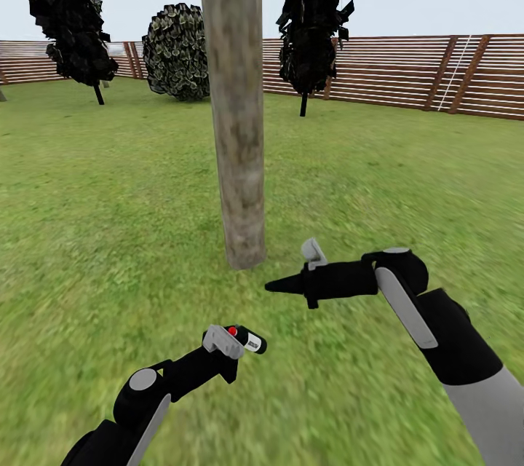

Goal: In the garden, pick up the pesticide atomizer on the floor and spray pesticide onto both trees until each tree trunk is fully covered.

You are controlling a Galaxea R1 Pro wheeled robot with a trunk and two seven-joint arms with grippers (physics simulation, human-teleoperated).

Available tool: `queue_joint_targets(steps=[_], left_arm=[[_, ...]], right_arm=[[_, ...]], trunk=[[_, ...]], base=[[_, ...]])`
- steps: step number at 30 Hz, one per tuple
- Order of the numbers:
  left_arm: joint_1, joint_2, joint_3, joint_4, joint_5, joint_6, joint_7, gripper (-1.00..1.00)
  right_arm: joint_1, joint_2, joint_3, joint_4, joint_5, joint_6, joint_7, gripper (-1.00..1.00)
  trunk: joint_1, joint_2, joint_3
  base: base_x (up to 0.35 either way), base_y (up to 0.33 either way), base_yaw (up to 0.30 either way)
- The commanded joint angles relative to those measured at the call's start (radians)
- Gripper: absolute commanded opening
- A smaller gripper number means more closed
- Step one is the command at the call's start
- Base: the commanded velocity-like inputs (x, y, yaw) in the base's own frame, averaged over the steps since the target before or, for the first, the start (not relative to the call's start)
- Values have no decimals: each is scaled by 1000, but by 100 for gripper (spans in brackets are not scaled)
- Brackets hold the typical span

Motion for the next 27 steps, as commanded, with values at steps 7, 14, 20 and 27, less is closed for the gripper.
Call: queue_joint_targets(steps=[7,14,20,27], left_arm=[[-1,1,-13,-1,7,8,3,-100],[-1,1,-26,-1,7,8,3,-100],[-1,1,-28,-1,7,8,3,-100],[-2,1,-28,0,7,8,3,-100]], right_arm=[[25,0,8,0,2,3,3,-100],[31,-7,3,13,4,3,3,-100],[31,-6,4,61,16,3,2,-100],[31,-2,7,77,75,3,2,-100]], trunk=[[0,0,-1],[0,0,-1],[0,0,-1],[0,0,-1]], base=[[0,0,0],[0,0,0],[0,0,0],[0,0,0]])
